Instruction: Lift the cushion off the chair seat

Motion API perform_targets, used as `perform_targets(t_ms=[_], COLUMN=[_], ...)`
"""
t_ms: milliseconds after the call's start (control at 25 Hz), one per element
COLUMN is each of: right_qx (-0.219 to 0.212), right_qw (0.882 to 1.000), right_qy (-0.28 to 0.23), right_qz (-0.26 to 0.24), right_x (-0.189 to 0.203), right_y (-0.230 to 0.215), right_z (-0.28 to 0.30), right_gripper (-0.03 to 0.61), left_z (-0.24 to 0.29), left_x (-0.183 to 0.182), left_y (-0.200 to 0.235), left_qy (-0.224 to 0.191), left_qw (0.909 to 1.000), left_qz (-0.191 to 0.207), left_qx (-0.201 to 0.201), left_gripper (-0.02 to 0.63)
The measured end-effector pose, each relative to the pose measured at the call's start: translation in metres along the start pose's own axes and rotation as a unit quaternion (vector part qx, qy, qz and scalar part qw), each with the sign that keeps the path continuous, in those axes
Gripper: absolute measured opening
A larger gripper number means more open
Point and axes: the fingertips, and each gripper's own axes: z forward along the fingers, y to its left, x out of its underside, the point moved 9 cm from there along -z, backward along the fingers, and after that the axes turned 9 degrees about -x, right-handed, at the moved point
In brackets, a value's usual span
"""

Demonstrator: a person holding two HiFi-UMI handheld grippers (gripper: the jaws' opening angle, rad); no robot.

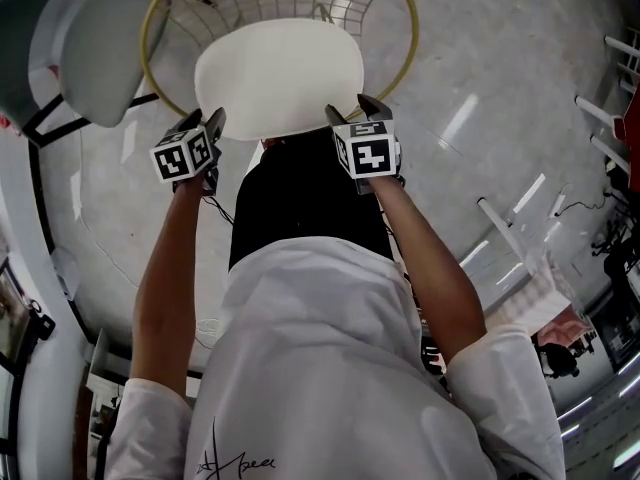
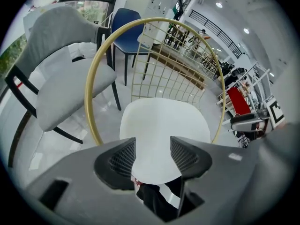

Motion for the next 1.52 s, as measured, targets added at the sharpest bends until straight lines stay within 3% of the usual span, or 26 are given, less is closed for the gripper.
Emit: perform_targets(t_ms=[760,1520], right_qx=[0.009,0.015], right_qw=[1.000,0.998], right_qy=[0.023,0.045], right_qz=[0.019,0.041], right_x=[-0.002,0.008], right_y=[-0.048,-0.083], right_z=[0.043,0.080], right_gripper=[0.293,0.298], left_z=[0.044,0.073], left_x=[-0.005,-0.012], left_y=[-0.002,0.012], left_qy=[0.030,0.040], left_qw=[0.9994,0.9941], left_qz=[-0.001,0.009], left_qx=[-0.015,-0.101], left_gripper=[0.255,0.330])
